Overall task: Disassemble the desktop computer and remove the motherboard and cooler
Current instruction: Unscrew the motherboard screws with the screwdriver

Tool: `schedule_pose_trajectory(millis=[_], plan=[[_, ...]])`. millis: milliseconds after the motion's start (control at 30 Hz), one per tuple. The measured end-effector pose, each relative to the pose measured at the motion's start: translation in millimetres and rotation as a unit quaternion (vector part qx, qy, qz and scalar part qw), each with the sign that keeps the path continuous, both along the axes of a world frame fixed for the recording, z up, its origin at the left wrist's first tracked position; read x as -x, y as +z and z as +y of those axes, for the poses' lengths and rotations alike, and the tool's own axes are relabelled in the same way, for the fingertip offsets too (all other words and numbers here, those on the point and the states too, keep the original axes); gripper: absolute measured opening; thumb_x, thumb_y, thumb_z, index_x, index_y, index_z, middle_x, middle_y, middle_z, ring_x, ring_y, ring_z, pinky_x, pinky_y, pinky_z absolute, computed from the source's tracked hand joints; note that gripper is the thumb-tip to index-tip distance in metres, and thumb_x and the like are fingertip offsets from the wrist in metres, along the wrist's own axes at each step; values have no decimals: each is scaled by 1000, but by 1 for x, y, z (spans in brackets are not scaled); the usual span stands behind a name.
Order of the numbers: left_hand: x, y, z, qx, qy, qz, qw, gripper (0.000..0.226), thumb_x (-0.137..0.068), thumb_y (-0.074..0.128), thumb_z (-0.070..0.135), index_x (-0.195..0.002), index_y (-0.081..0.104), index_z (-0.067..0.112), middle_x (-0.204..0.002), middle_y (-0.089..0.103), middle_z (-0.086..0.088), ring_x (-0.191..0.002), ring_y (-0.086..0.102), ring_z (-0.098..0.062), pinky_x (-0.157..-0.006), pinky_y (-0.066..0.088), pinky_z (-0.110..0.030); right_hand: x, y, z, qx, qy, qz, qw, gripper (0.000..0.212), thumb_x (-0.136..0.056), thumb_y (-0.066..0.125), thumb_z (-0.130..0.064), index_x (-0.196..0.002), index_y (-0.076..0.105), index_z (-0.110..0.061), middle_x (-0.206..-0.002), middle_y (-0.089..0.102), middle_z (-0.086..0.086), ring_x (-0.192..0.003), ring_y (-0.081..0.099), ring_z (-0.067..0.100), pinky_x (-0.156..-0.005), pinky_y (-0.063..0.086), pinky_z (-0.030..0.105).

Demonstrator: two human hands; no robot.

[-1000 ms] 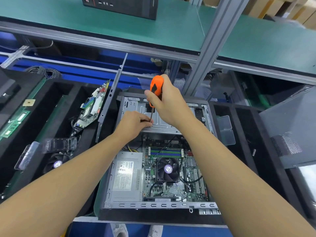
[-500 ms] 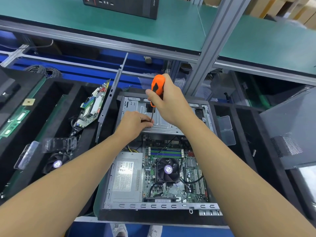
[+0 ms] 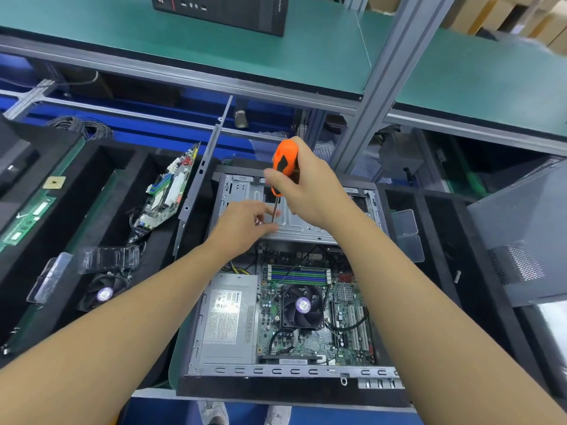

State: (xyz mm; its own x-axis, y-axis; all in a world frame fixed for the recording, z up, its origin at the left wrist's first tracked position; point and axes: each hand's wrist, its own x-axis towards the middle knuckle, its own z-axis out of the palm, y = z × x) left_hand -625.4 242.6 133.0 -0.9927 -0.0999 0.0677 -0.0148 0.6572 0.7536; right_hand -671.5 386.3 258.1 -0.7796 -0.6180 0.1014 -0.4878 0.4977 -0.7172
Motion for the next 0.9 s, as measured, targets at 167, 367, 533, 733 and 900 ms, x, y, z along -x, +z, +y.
schedule_pose_trajectory(millis=[167, 367, 533, 733, 900], plan=[[-4, 22, 0, -158, -23, 17, 987, 20, -82, 77, 43, -98, 66, 43, -100, 68, 23, -92, 61, 4, -80, 47, -12, -1, 14, -3, -37, 16, -16, 999, 26, -97, 60, -33, -105, 48, -11, -91, 60, 8, -75, 58, 28, -74, 53, 42], [4, 37, 1, -190, -31, 28, 981, 16, -96, 63, 23, -86, 75, 26, -84, 76, 12, -87, 70, -2, -82, 49, -20, 1, 23, -7, -103, 3, 3, 995, 32, -96, 59, -42, -101, 50, -12, -95, 55, 7, -83, 56, 25, -75, 50, 40], [10, 38, 5, -208, -11, -2, 978, 17, -95, 66, 24, -82, 76, 31, -84, 76, 13, -89, 70, 0, -92, 49, -26, 3, 39, -11, -100, -106, 115, 983, 48, -91, 58, -59, -97, 44, -14, -78, 45, -3, -66, 43, 14, -52, 29, 25], [12, 41, 3, -228, -24, -14, 973, 8, -90, 72, 21, -91, 75, 28, -89, 77, 14, -92, 70, 2, -94, 51, -26, 6, 55, -22, -218, -69, 159, 960, 43, -95, 59, -48, -116, 53, -11, -89, 49, 4, -81, 49, 26, -62, 32, 30], [12, 67, -11, -228, -112, 34, 966, 41, -87, 76, 18, -109, 66, 51, -78, 64, 30, -78, 60, 12, -75, 47, -4, 9, 70, -13, -246, 9, 148, 958, 22, -96, 62, -26, -114, 57, -17, -107, 59, 4, -89, 47, 20, -70, 33, 29]])
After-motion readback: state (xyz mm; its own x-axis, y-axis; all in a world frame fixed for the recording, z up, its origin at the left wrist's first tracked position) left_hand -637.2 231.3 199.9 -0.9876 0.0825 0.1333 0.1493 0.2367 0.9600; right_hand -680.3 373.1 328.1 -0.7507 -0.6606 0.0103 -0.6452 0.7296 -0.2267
